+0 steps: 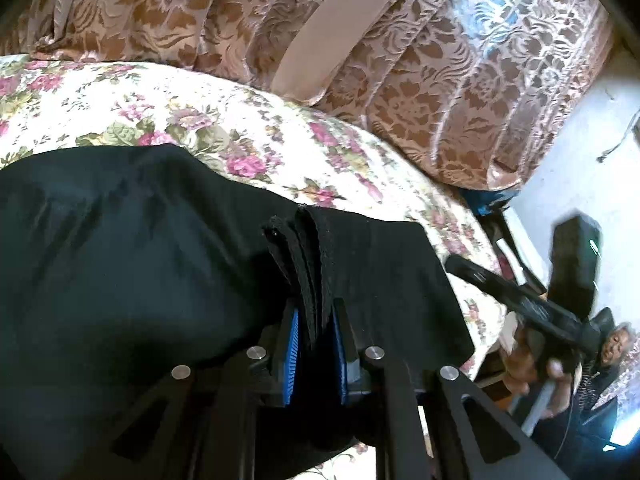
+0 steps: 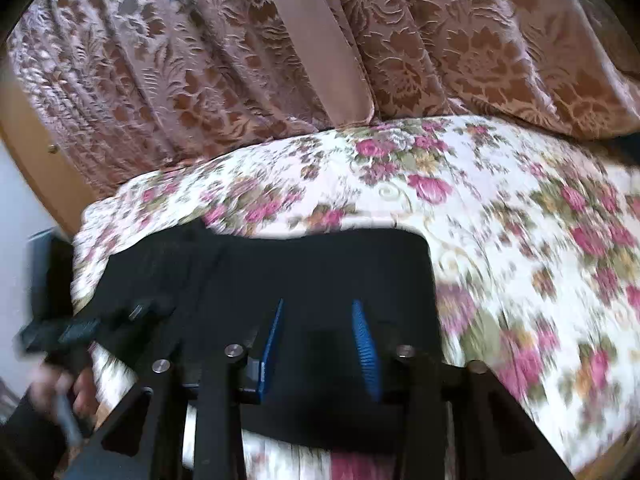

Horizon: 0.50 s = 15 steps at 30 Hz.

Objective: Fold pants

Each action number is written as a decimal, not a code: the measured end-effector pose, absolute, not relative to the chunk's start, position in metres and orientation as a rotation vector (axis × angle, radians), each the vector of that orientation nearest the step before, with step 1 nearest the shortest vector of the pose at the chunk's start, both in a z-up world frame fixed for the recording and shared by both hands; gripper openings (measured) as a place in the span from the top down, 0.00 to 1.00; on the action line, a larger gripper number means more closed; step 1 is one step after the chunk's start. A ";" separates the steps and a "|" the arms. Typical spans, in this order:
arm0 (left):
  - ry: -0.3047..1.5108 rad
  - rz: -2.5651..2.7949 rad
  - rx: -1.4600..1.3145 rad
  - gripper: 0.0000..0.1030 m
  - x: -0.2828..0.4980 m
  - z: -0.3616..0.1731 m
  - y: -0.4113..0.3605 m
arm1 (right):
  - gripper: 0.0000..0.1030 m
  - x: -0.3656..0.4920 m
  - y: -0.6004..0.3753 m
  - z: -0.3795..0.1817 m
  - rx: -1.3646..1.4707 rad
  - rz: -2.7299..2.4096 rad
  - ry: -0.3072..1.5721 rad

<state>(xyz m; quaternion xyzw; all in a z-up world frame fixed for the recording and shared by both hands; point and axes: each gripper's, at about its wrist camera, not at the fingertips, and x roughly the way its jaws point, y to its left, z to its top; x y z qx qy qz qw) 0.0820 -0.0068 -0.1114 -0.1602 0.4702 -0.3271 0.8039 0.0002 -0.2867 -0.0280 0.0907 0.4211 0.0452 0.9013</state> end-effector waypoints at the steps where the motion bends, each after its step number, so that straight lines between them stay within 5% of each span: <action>1: 1.016 -0.681 -0.335 0.85 0.085 -0.114 -0.008 | 0.67 0.015 -0.283 -0.035 0.193 0.080 0.889; 6: 1.067 -0.604 -0.324 0.84 0.090 -0.145 -0.009 | 0.83 0.062 -0.298 -0.087 0.236 -0.017 1.014; 15: 1.005 -0.526 -0.343 0.77 0.067 -0.125 0.005 | 0.80 0.053 -0.290 -0.090 0.147 -0.026 0.961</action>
